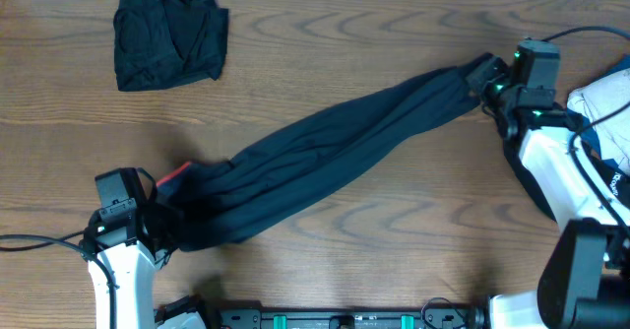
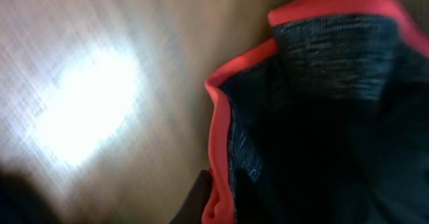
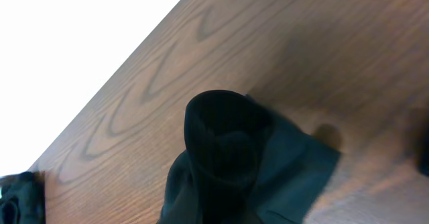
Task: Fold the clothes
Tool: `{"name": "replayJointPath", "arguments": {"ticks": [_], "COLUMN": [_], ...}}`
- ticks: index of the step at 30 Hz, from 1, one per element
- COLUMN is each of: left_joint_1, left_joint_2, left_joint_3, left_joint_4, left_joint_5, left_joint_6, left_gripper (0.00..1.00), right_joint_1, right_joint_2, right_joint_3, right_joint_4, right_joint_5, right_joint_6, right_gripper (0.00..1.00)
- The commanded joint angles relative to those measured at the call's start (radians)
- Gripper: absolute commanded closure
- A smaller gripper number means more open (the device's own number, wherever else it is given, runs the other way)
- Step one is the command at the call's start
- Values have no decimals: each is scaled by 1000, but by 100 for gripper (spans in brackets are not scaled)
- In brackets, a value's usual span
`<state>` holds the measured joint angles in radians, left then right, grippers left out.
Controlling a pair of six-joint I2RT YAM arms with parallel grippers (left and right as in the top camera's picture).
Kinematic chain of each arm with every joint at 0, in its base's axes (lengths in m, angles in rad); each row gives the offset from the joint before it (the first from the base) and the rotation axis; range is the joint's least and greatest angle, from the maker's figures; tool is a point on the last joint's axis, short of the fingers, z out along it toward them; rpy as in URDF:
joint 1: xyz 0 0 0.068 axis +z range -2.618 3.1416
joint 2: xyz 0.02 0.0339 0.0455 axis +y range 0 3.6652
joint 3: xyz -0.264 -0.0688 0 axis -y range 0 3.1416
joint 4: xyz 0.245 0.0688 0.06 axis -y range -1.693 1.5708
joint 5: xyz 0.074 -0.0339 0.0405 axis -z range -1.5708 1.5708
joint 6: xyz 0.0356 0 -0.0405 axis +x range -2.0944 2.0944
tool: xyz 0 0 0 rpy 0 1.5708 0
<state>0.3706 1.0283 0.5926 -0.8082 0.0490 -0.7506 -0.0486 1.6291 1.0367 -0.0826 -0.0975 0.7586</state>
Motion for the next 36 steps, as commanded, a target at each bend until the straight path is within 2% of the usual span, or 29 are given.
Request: {"name": "replayJointPath", "arguments": {"ticks": [1, 12, 21, 26, 31, 36], "left_joint_1": [0, 0, 0, 0, -1, -1], "left_joint_2": [-3, 71, 240, 307, 299, 259], "left_joint_3": [16, 16, 16, 16, 16, 17], "left_joint_4": [45, 296, 566, 687, 737, 821], "left_joint_5": [-16, -69, -171, -177, -177, -172], "left_joint_6": [17, 18, 18, 54, 81, 126], "left_gripper": [94, 94, 94, 94, 92, 92], "right_joint_1": [35, 81, 89, 89, 89, 95], "right_joint_2": [54, 190, 204, 206, 206, 214], "right_joint_3": [18, 18, 18, 18, 18, 18], "right_joint_4": [44, 155, 201, 219, 261, 341], "right_joint_5": [27, 159, 349, 356, 365, 364], "right_joint_6": [16, 41, 37, 26, -13, -39], "right_gripper": [98, 99, 99, 98, 99, 94]}}
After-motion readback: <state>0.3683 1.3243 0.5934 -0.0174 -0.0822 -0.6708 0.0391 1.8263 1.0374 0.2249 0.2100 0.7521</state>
